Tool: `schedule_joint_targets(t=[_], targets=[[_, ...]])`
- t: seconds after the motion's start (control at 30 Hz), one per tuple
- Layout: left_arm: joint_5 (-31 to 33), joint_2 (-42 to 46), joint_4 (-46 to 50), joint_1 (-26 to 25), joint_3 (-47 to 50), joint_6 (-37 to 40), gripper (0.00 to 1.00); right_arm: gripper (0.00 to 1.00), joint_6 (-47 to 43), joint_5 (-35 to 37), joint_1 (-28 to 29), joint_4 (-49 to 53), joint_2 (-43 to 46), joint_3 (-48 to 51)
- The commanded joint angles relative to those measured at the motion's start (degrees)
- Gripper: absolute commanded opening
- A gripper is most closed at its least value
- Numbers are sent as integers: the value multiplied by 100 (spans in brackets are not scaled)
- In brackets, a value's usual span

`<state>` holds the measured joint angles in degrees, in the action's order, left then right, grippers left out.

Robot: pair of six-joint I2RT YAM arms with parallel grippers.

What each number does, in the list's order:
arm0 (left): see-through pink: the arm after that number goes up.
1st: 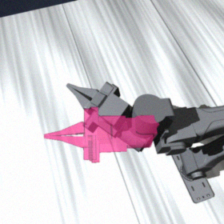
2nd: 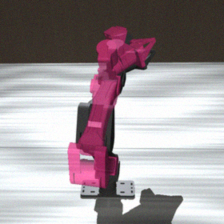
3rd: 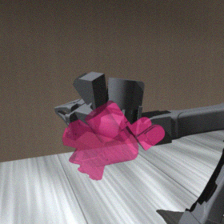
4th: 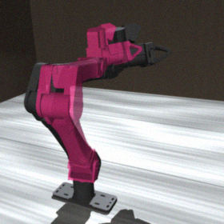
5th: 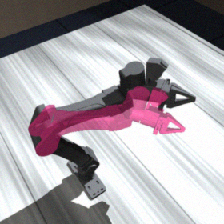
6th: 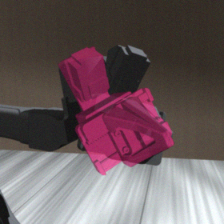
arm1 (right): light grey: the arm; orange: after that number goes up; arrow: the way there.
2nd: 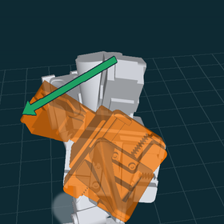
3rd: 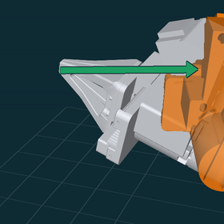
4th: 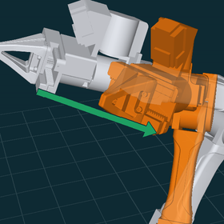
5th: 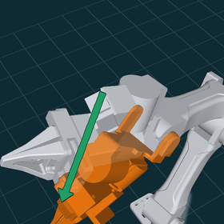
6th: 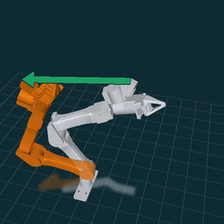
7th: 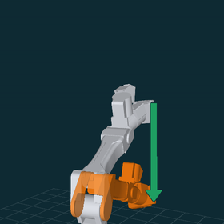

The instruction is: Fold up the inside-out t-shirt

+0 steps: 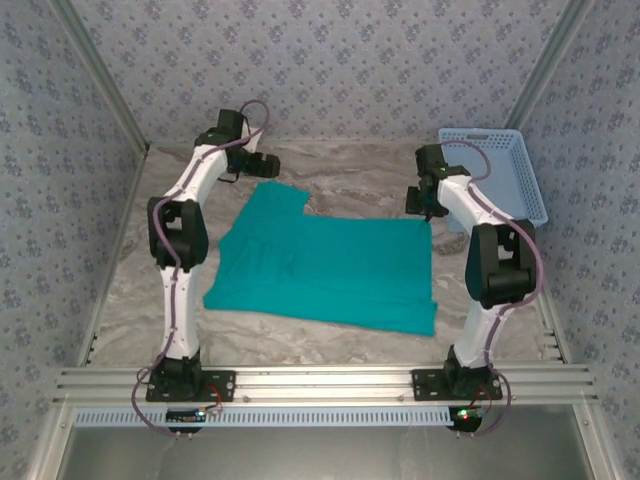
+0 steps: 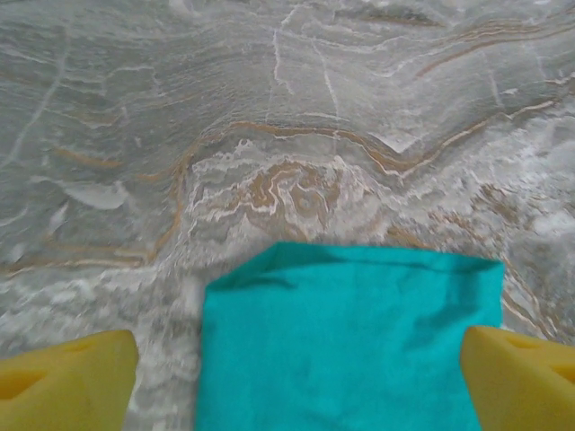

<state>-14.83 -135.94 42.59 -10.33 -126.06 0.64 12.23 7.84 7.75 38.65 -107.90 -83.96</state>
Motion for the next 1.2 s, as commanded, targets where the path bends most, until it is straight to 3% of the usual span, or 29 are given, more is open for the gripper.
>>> schedule_joint_targets(t=[0.0,0.17,0.37,0.6,0.73,0.87,1.07,1.17], targets=[[-511,-531,733,48,-832,34,87,49,-399,56,-86,578,-335,-291],[-821,-1172,884,35,-1371,-73,83,48,-848,-238,-177,875,-669,-544],[-745,-1521,874,22,-1551,-176,85,49,-1661,-365,-281,843,-865,-536],[-875,-2161,1240,17,-2177,-678,84,49,-1860,-534,-352,720,-1392,-947],[-974,-2369,1357,-38,-2266,-728,75,47,-1881,-575,-367,806,-1639,-1071],[-1021,-2343,1412,-57,-2241,-600,48,39,-1822,-677,-378,891,-1717,-1051],[-1013,-1937,1545,-27,-2151,-149,46,44,-1835,-833,-408,1134,-1569,-914],[-1186,-1749,1541,21,-2001,12,46,41,-1857,-910,-539,1210,-1615,-995]])
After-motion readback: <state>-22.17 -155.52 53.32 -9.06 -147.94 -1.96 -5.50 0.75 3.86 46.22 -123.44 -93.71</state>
